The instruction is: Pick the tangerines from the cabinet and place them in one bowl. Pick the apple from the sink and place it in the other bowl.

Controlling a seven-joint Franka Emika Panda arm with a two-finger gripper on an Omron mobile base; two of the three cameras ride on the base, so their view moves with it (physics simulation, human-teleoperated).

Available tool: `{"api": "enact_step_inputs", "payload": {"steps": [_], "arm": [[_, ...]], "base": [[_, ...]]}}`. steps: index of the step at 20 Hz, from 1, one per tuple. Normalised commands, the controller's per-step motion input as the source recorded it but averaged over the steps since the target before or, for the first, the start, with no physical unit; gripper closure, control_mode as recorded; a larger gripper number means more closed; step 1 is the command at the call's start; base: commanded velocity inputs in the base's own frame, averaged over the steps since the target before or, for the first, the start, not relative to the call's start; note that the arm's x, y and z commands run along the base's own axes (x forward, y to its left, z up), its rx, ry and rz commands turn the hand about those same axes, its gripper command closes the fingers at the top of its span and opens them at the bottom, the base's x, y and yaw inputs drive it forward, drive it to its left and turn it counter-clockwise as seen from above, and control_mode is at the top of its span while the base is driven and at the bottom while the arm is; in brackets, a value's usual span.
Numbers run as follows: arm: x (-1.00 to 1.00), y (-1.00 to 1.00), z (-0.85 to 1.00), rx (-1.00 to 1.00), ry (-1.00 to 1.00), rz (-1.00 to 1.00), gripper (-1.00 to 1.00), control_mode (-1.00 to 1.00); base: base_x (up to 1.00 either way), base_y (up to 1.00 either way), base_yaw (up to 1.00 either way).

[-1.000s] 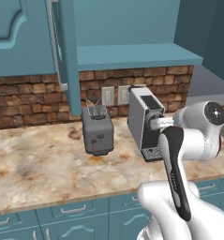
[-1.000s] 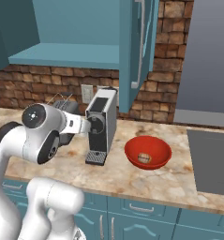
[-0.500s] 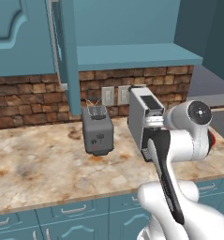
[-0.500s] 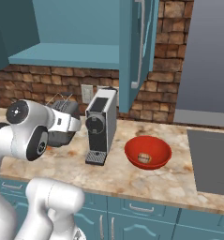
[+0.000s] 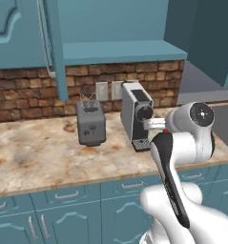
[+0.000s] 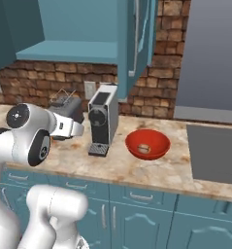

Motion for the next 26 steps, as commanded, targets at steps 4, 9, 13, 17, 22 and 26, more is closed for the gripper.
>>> {"api": "enact_step_inputs", "payload": {"steps": [4, 9, 13, 17, 22, 26], "arm": [[0.00, 0.00, 0.00, 0.00, 0.00, 0.00, -1.00, 1.00], [0.00, 0.00, 0.00, 0.00, 0.00, 0.00, -1.00, 1.00], [0.00, 0.00, 0.00, 0.00, 0.00, 0.00, -1.00, 1.00], [0.00, 0.00, 0.00, 0.00, 0.00, 0.00, -1.00, 1.00], [0.00, 0.00, 0.00, 0.00, 0.00, 0.00, -1.00, 1.00], [0.00, 0.00, 0.00, 0.00, 0.00, 0.00, -1.00, 1.00]], "base": [[-0.64, -0.58, 0.00], [-0.19, -0.94, 0.00], [0.00, -0.98, 0.00], [0.00, -0.94, 0.00], [0.00, -0.88, 0.00], [0.00, -0.84, 0.00]]}}
